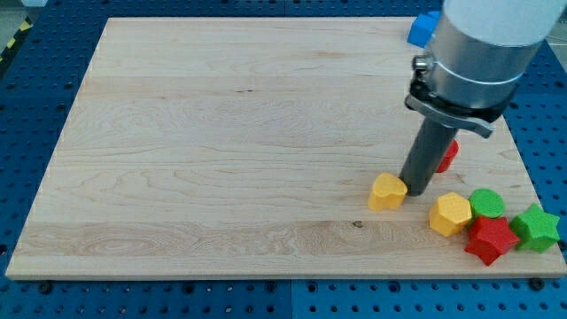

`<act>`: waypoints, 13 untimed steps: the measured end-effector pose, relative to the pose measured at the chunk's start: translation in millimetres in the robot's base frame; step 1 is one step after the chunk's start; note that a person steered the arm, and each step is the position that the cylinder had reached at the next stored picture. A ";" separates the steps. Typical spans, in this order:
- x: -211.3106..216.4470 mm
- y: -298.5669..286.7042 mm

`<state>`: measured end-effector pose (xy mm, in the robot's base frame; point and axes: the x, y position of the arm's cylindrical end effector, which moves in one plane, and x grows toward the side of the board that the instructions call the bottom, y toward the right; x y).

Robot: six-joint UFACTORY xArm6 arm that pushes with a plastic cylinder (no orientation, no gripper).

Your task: Place red circle vertically towards green circle

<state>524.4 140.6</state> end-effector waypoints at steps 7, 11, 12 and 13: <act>-43.1 57.7; -40.5 67.2; -41.4 67.2; -44.4 67.5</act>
